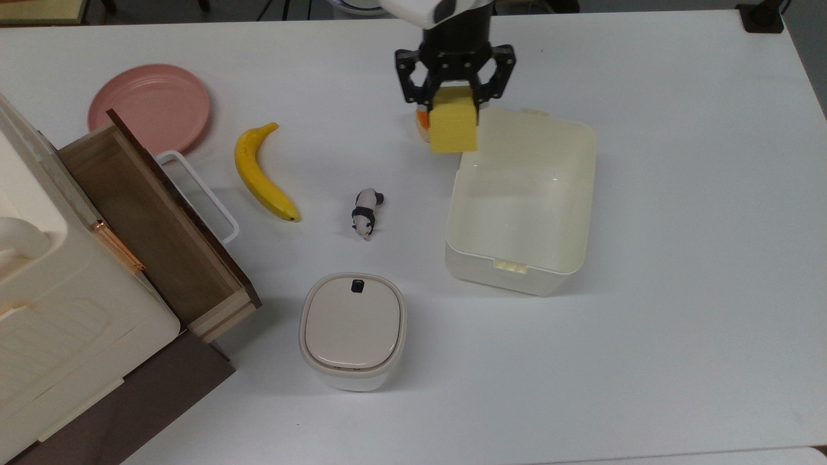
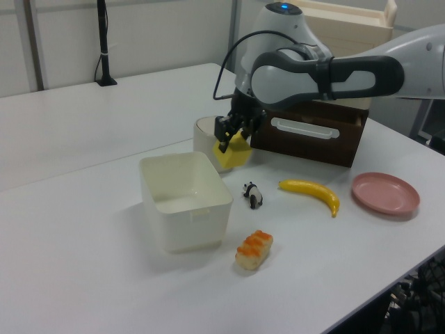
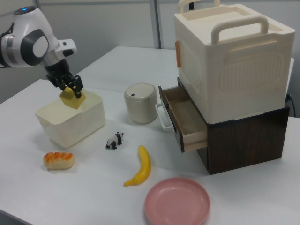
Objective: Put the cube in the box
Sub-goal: 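Carry the held cube over the cream bin and lower it inside, then open the gripper to release the cube into the bin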
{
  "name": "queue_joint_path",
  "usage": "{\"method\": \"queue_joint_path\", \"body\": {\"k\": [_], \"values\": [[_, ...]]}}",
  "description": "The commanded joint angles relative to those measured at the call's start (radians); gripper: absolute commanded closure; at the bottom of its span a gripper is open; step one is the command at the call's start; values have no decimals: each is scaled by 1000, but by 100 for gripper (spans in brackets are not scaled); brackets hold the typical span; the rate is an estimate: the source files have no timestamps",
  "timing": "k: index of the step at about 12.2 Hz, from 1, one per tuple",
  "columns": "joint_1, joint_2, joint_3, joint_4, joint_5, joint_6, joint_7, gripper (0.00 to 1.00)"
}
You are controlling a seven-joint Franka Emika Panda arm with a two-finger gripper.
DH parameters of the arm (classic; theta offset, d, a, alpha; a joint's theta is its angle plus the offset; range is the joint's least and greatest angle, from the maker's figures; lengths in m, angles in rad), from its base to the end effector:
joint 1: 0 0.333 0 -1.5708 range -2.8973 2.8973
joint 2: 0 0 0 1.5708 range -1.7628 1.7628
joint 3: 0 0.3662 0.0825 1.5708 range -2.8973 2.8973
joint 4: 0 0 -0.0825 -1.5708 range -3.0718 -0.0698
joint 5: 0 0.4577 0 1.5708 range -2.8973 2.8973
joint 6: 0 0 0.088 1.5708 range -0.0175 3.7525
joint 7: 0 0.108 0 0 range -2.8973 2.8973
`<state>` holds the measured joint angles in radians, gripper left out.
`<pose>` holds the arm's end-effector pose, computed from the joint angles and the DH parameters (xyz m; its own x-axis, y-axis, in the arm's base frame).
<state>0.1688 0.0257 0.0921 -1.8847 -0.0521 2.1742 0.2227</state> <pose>0.6422 0.1688 0.5411 0.9628 0.0579 0.2641 0.0633 -0.9979 -0.0119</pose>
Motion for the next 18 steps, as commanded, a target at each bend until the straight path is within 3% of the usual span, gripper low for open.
{"method": "queue_joint_path", "body": {"k": [1, 2, 3, 4, 5, 12, 18], "values": [[58, 74, 17, 74, -5, 22, 24, 69], [66, 79, 17, 78, -6, 22, 26, 68], [73, 80, 17, 79, -9, 21, 29, 54], [80, 80, 17, 79, -12, 21, 30, 19], [80, 80, 17, 79, -14, 21, 29, 0], [74, 59, 17, 75, -6, -17, 53, 0], [-12, -47, 15, 95, -11, -344, 115, 0]]}}
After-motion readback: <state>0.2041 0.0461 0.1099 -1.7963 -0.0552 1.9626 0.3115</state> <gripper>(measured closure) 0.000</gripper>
